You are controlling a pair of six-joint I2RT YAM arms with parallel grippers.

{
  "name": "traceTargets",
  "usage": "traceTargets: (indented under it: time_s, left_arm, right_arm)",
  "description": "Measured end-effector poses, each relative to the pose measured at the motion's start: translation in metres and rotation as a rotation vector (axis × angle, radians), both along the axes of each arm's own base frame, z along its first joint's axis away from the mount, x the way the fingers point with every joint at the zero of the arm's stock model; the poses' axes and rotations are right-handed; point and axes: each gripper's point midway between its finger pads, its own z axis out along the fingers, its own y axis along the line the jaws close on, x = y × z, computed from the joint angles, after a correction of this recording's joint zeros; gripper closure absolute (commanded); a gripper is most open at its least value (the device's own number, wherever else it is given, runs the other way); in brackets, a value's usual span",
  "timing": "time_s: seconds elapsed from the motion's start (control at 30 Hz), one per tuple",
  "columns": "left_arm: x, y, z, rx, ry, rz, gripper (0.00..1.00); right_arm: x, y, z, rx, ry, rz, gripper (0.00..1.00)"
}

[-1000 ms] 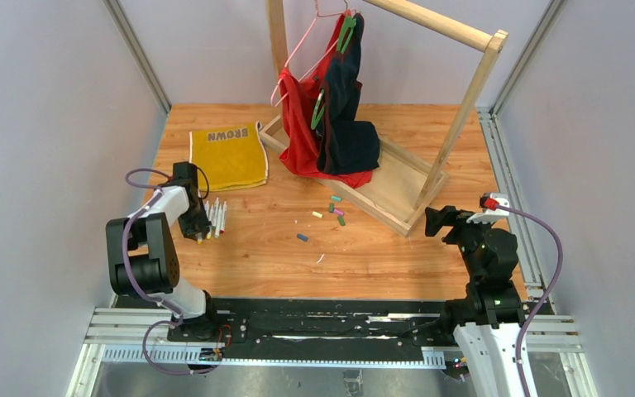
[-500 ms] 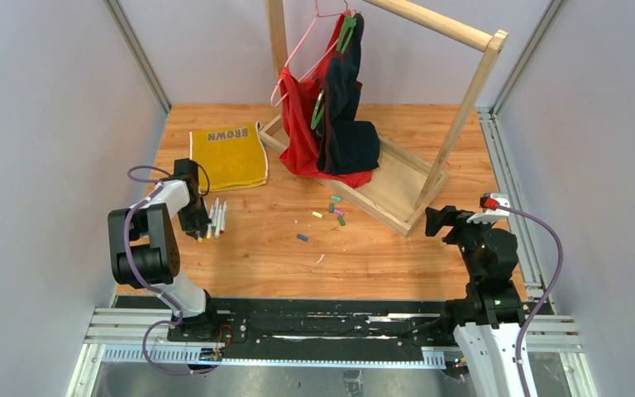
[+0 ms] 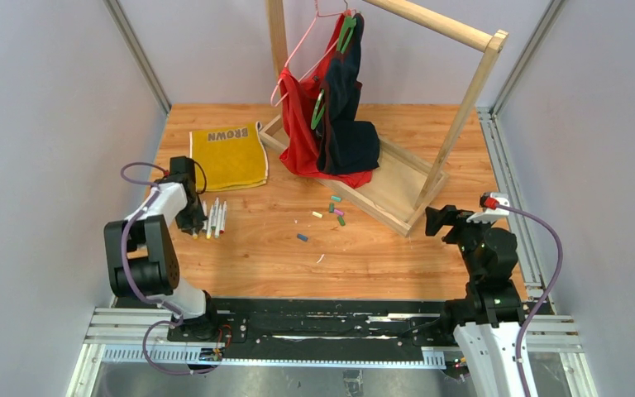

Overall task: Insert the pens into the pen caps
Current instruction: Pick up the pen from the center of the board.

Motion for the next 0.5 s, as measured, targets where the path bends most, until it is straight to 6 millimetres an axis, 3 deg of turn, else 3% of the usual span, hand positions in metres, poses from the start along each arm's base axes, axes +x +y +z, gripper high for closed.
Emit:
traceTargets:
  time_s: [0.2,0.5]
  left_arm:
    - [0.013,-0.004,0.044,0.065,-0.172,-0.038,1.0]
    - [0.031,-0.072,0.093,0.008,-0.424,-0.299,1.0]
  right_arm:
    - [-0.001,0.008,-0.006,0.004,0.054,0.045,0.12]
    - [-0.013,0.053,-0.005,0.133,0.11,0.274,0.15]
